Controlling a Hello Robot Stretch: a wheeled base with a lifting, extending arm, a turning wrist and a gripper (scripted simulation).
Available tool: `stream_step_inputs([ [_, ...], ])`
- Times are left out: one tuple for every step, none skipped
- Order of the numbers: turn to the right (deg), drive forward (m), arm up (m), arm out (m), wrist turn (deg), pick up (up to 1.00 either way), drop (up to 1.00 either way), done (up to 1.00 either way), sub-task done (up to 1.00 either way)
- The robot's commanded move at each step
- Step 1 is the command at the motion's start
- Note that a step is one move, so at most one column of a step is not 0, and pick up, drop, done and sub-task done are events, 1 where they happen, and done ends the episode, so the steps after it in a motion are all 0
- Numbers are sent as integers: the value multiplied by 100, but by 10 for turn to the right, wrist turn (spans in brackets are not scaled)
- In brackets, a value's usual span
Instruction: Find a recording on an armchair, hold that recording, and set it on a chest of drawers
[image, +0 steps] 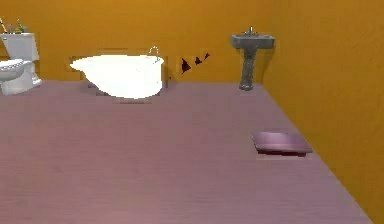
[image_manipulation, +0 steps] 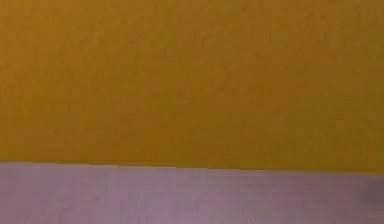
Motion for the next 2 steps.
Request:
stream_step_inputs([
  [0, 50, 0, 0, 0, 0, 0, 0, 0],
  [-420, 0, 0, 0, 0, 0, 0, 0, 0],
])
